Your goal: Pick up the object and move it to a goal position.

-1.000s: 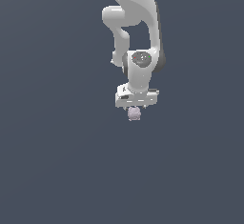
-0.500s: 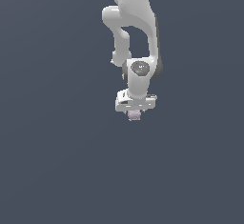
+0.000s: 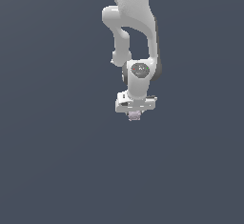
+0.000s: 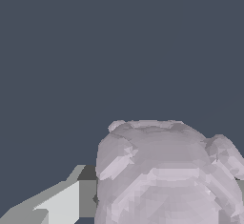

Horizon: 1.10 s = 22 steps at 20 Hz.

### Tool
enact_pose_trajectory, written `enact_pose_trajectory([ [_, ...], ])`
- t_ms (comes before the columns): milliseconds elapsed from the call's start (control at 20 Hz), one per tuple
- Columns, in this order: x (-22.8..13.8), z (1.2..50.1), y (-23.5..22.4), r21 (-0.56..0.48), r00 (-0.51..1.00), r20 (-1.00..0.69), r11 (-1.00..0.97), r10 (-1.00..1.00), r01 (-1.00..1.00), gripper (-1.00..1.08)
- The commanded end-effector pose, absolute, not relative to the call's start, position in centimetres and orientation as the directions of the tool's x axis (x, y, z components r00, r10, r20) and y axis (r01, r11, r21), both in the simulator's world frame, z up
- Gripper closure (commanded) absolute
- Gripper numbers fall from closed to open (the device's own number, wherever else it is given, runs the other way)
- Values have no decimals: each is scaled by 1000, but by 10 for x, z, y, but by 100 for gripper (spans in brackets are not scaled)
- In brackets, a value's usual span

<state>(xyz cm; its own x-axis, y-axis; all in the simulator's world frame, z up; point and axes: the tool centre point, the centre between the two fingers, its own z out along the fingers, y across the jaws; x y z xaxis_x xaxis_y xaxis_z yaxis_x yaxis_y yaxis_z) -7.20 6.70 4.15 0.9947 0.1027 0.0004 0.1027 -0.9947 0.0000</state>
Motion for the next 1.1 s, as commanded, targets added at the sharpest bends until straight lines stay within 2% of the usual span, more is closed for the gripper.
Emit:
enact_pose_trajectory([
  [0,-72,40,67,0,995,0,-995,103,103,108],
  [550,-70,55,63,0,995,0,-995,103,103,108],
  [1050,-61,122,44,-1,995,0,-995,103,103,108],
])
